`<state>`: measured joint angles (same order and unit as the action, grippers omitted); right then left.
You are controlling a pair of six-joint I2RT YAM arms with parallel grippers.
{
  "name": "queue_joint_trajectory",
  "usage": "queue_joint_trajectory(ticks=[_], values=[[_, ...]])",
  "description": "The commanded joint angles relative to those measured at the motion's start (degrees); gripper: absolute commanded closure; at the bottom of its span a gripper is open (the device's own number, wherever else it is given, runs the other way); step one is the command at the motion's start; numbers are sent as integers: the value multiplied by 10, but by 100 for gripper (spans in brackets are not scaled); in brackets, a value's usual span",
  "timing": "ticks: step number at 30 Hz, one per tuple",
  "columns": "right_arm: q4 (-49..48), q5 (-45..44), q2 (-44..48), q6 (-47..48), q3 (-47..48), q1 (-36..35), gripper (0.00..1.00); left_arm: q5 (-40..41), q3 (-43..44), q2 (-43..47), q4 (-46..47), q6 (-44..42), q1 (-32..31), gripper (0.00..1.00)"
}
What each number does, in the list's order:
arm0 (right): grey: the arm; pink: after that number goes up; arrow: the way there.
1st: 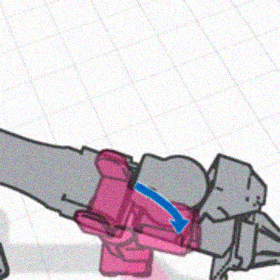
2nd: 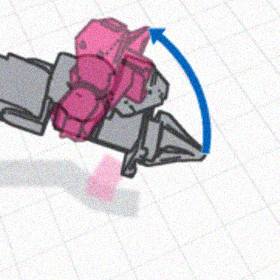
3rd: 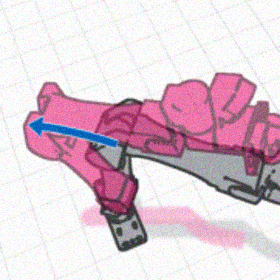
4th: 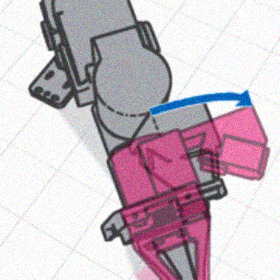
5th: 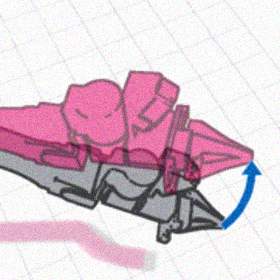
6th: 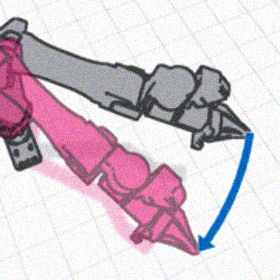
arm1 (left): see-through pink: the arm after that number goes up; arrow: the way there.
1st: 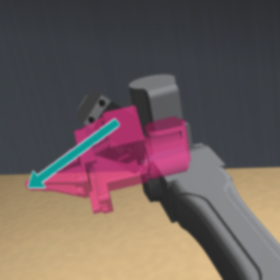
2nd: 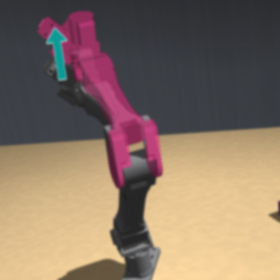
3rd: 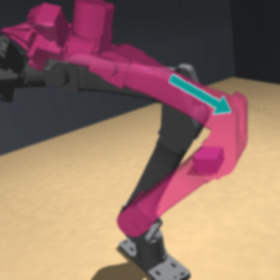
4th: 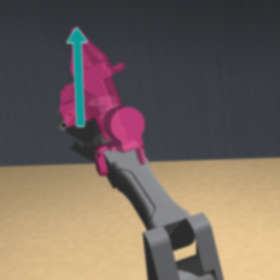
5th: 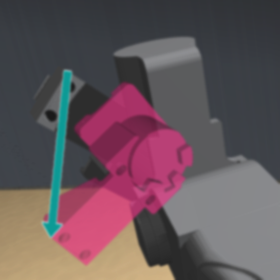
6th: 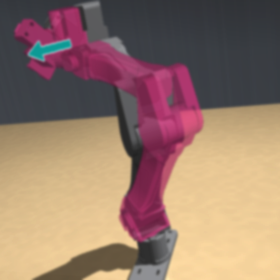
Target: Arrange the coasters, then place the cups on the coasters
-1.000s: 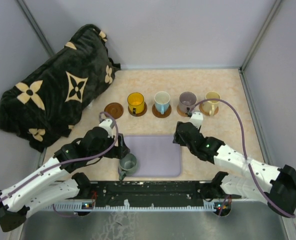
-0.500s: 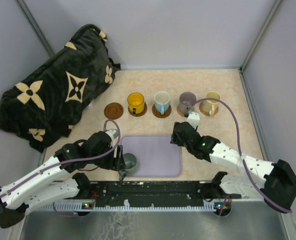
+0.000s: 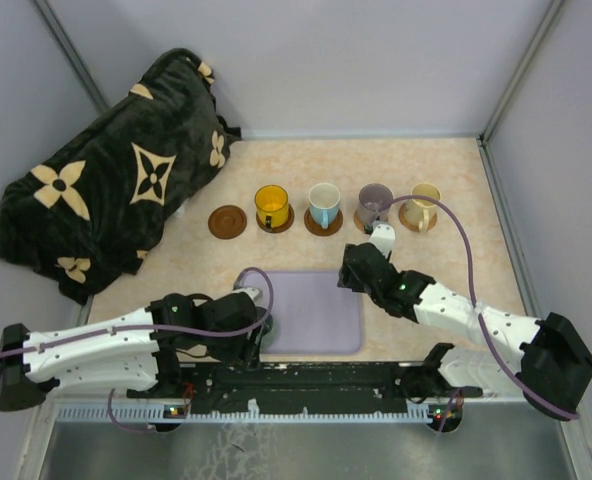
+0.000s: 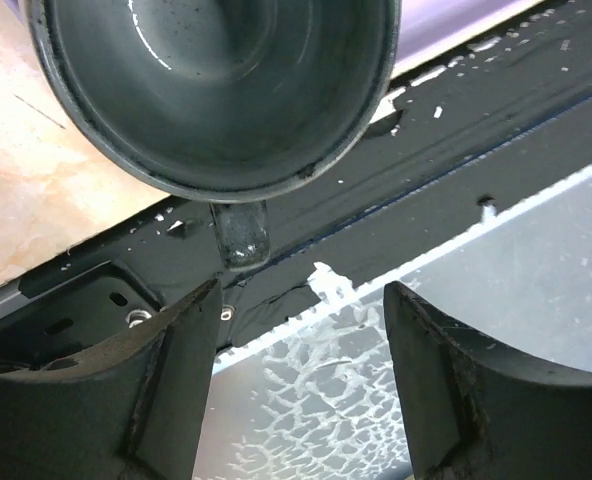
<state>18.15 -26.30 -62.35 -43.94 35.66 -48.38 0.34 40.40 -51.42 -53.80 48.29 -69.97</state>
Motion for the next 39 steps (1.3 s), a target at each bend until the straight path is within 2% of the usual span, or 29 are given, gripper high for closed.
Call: queue_joint_trajectory(ticks=[1, 12, 24, 37, 39], values=[[-33, 1, 2, 0, 1, -5, 43, 64, 3, -26, 6, 47, -30, 28], [-40, 6, 16, -5, -17, -4, 43, 169, -39, 0, 54, 88, -37, 30], [-40, 9, 14, -9, -19, -4, 43, 192, -82, 16, 68, 116, -38, 40], [-43, 14, 12, -11, -22, -5, 43, 182, -78, -13, 90, 98, -38, 66], [-44, 15, 12, -11, -25, -5, 43, 177, -77, -17, 90, 93, -39, 76]])
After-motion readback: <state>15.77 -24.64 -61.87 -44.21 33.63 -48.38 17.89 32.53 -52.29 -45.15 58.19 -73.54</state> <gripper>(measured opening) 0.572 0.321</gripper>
